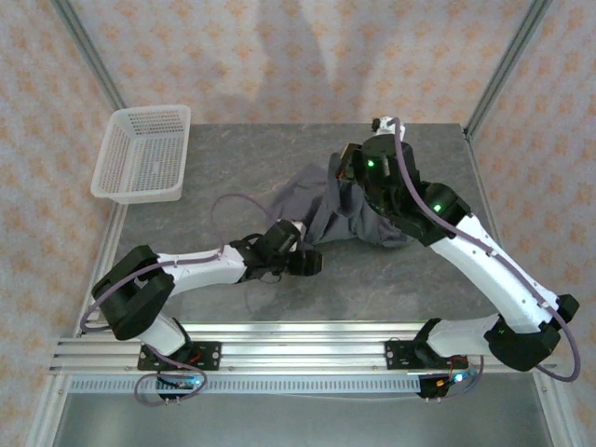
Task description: Fold the inside-out t-shirt
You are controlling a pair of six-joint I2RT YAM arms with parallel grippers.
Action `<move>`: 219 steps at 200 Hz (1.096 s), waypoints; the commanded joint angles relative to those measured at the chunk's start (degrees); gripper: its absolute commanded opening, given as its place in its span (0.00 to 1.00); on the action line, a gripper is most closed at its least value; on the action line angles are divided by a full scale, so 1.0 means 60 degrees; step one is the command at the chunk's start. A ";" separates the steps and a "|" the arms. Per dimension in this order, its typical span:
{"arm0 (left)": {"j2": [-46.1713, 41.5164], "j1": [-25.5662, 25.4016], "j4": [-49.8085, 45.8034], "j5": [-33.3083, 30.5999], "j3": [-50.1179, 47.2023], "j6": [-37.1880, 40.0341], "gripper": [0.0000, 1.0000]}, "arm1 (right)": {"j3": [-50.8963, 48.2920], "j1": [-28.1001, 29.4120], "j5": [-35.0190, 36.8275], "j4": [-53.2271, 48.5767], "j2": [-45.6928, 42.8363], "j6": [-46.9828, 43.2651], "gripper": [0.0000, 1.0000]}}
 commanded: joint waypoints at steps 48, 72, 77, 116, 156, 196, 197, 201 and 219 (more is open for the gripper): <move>-0.2467 0.3158 -0.1420 -0.1164 0.0741 0.1060 0.00 | 0.1354 -0.1628 0.0276 -0.1287 -0.1552 0.0025 0.00; -0.4371 0.4593 -0.2897 -0.0503 0.1621 0.1388 0.00 | 0.2445 -0.1768 0.0468 -0.1530 -0.1681 -0.0427 0.00; -0.4635 0.4852 -0.3170 -0.0327 0.1850 0.1624 0.00 | 0.2654 -0.1768 0.0394 -0.1511 -0.1678 -0.0506 0.00; -0.5598 0.5873 -0.4952 0.0818 0.3957 0.2151 0.00 | 0.4481 -0.1767 -0.0375 -0.1299 -0.1400 -0.0978 0.00; -0.5773 0.5879 -0.4658 0.2528 0.5824 0.1961 0.00 | 0.7330 -0.1764 -0.1343 -0.1256 -0.0568 -0.1381 0.00; -0.4494 0.5879 -0.5319 0.2017 0.5532 0.1766 0.00 | 0.6078 -0.1782 0.0666 -0.1626 -0.0321 -0.1840 0.00; -0.4474 0.5879 -0.5290 0.1979 0.5450 0.1768 0.00 | 0.5972 -0.1782 0.0738 -0.1639 -0.0318 -0.1849 0.00; -0.4401 0.5879 -0.5208 0.1798 0.5138 0.1757 0.00 | 0.5574 -0.1807 0.0975 -0.1676 -0.0374 -0.1849 0.00; -0.3940 0.5948 -0.5077 0.0685 0.3984 0.1988 0.07 | 0.3561 -0.2595 0.1081 -0.1768 -0.0653 -0.1379 0.00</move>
